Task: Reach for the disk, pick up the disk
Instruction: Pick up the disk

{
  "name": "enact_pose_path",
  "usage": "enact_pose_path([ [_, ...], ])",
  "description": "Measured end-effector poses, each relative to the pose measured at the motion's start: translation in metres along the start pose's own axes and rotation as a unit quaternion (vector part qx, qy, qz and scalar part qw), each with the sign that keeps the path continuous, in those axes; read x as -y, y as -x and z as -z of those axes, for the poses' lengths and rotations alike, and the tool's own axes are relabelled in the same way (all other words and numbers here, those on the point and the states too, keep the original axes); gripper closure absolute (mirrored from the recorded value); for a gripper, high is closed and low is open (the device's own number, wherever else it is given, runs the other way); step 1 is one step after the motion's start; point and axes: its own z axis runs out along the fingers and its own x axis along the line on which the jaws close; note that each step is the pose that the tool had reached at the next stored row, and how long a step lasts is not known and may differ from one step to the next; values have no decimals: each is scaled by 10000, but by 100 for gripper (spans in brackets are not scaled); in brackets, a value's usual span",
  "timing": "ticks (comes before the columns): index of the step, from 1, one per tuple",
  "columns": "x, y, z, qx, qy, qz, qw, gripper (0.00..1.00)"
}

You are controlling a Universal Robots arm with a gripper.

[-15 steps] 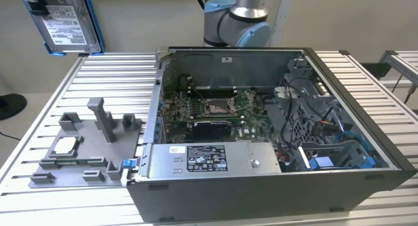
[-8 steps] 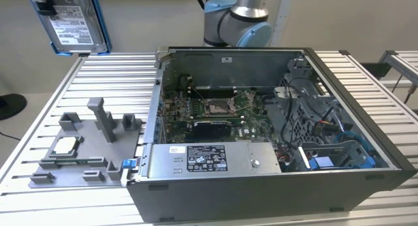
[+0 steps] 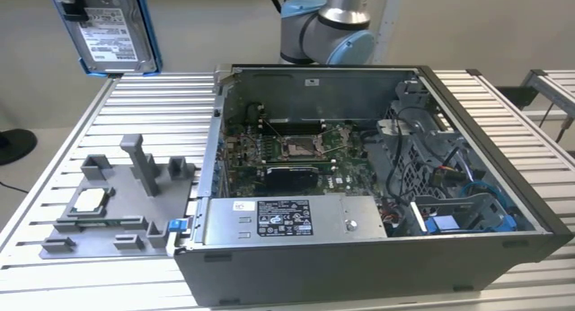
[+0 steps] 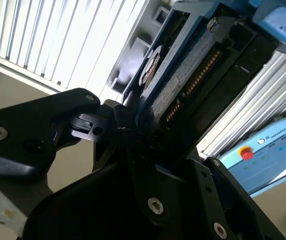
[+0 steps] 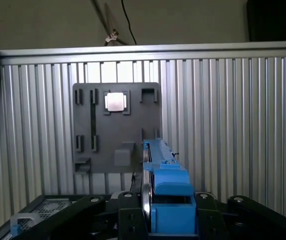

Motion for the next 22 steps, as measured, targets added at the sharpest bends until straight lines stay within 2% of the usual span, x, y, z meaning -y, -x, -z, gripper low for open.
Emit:
enact_pose_path([
  [22,349,17,9,0,0,0,10000,100],
])
